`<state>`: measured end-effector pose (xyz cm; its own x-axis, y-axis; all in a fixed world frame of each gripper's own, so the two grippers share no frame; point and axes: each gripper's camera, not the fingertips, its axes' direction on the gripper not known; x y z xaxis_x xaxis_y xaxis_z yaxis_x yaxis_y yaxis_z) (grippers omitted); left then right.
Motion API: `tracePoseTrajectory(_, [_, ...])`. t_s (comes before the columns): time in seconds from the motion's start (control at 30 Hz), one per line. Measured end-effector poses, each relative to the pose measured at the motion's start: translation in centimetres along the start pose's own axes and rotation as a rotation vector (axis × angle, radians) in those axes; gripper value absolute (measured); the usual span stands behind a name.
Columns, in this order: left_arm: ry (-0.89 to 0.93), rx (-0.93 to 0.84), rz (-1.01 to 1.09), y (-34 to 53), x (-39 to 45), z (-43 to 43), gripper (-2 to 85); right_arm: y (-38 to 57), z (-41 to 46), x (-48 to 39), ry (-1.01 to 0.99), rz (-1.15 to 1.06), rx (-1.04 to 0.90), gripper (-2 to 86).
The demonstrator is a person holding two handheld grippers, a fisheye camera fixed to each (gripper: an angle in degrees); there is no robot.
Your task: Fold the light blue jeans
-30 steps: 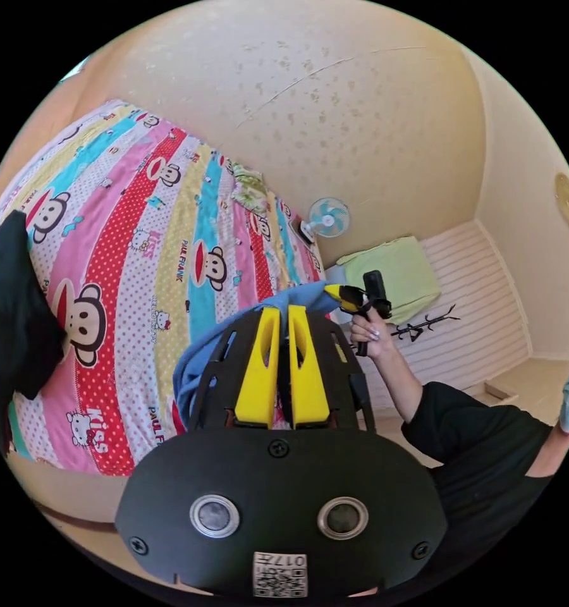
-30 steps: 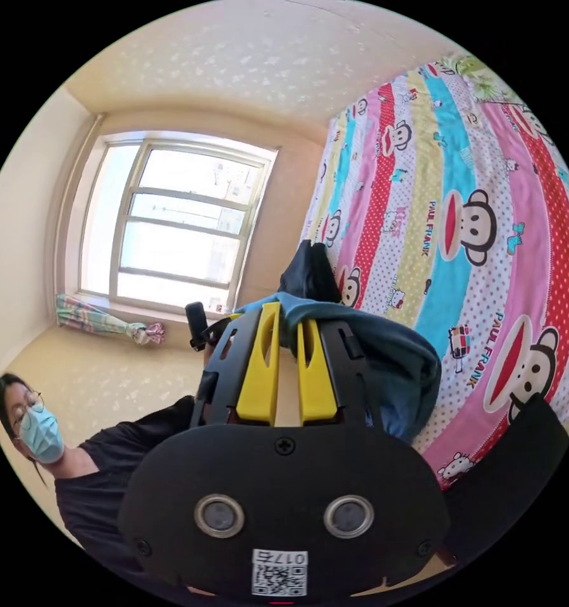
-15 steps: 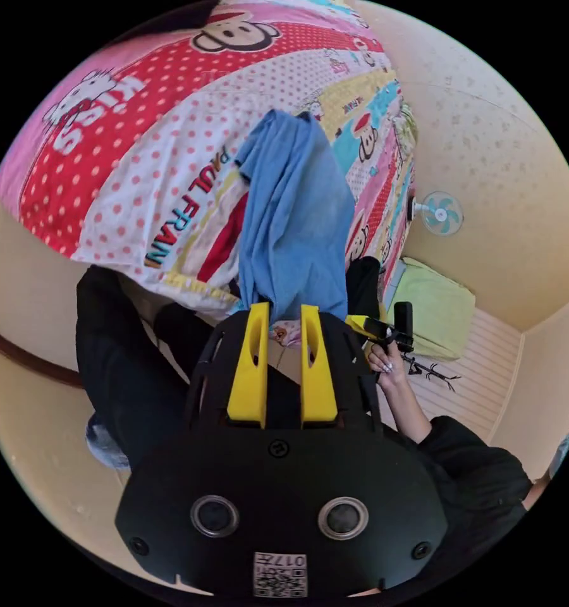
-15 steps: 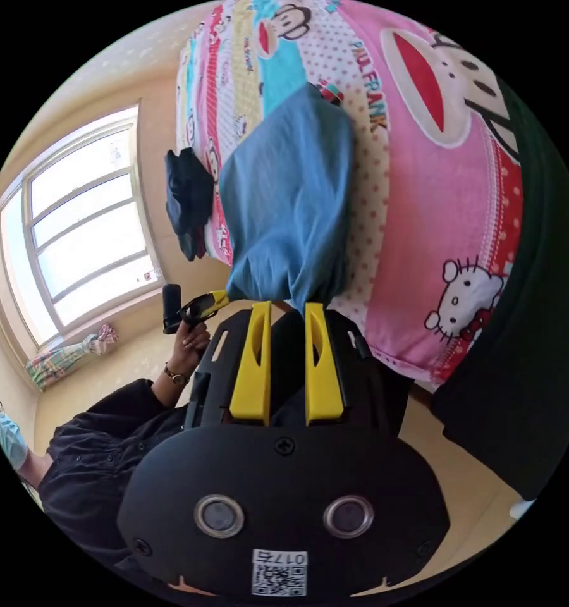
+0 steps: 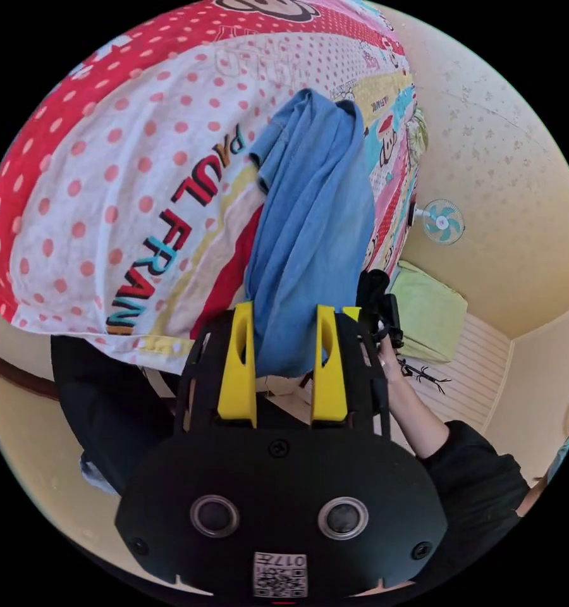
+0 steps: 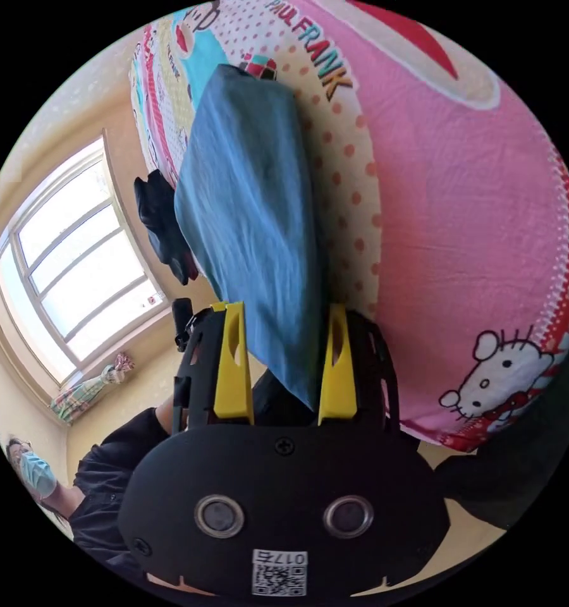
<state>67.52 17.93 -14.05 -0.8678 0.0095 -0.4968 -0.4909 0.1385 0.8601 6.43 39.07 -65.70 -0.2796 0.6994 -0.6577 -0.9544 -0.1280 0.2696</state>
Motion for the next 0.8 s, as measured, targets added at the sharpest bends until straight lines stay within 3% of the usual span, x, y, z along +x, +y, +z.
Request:
tracePoseTrajectory(0.1, [0.002,0.017,-0.046,0.2,0.3,-0.3,12.1,1.3,-0.4,1.7,-0.085,0.05,0.107,12.6])
tracePoseTrajectory(0.23, [0.254,-0.145,-0.048,0.5,1.0,-0.6,9.0,3.1,-0.5,3.3,-0.407,0.032,0.113,9.0])
tracePoseTrajectory(0.4, [0.3,-0.246,0.085,2.6,4.2,-6.3,8.6,7.5,-2.9,-2.9,-0.309,-0.196,0.009,7.7])
tracePoseTrajectory(0.6, [0.443,-0.123,0.122,4.5,5.8,-19.9,8.6,9.1,-3.1,-14.4,-0.256,-0.414,-0.067,8.2])
tracePoseTrajectory(0.8, [0.411,0.187,0.355,3.5,7.2,-36.0,8.7,5.2,1.1,-28.3,-0.254,-0.701,-0.124,7.9])
